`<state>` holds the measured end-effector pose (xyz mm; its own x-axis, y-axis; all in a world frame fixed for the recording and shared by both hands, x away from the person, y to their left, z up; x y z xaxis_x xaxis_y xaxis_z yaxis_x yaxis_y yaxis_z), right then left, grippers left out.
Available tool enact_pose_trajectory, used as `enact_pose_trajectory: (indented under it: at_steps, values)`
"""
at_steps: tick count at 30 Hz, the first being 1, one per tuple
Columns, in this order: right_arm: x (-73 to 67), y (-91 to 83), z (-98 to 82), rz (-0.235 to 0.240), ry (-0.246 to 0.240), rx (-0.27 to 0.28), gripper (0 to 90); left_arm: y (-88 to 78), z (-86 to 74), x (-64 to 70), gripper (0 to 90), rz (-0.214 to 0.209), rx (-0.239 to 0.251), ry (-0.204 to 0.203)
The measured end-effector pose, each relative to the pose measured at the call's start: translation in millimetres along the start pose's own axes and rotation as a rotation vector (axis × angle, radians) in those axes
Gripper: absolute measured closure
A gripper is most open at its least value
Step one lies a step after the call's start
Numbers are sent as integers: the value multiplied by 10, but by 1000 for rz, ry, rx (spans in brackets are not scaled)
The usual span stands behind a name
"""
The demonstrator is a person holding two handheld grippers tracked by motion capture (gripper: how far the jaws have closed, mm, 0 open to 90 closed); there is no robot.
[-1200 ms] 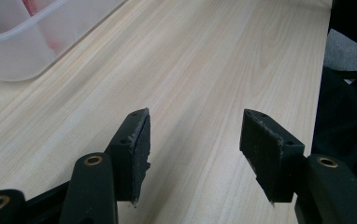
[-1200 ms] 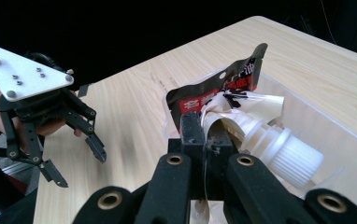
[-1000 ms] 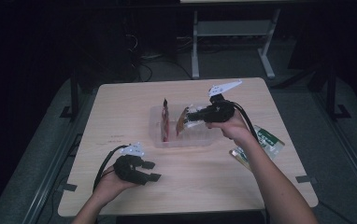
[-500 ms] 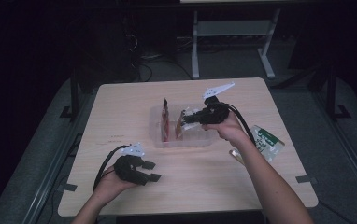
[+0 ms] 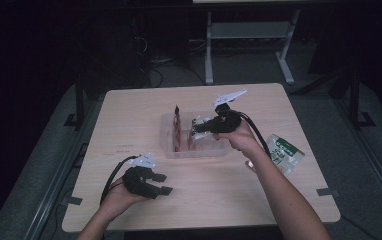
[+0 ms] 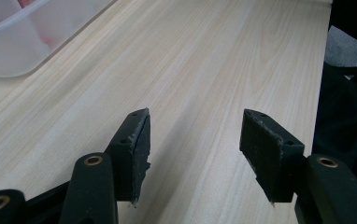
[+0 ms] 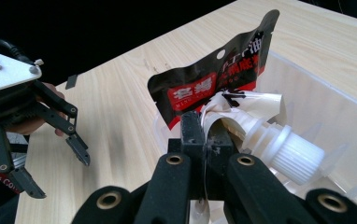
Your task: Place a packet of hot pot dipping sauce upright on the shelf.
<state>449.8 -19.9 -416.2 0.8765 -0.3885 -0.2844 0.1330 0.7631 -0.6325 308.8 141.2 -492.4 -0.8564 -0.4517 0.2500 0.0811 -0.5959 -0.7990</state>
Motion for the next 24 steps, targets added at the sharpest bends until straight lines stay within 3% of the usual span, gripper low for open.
enact_pose_trajectory:
  at_steps: [13,24]
  values:
    - [46,148,-50,-20,16,-17,869,18,-13,5,427,-5,-7,-1]
    - [57,82,-30,-43,38,9,673,27,-15,6,427,-6,-9,0]
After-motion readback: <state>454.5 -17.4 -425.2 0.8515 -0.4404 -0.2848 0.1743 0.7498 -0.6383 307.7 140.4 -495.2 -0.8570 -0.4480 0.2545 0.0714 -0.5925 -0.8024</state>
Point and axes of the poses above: each handheld gripper's, and its own axes: y roughly forward along the jaws, z roughly out of its top, x roughly to its right, the point moved 9 cm from there along y, roughly forward along the jaws, and after that the axes turned 9 degrees about -x, right-handed, at the moved point
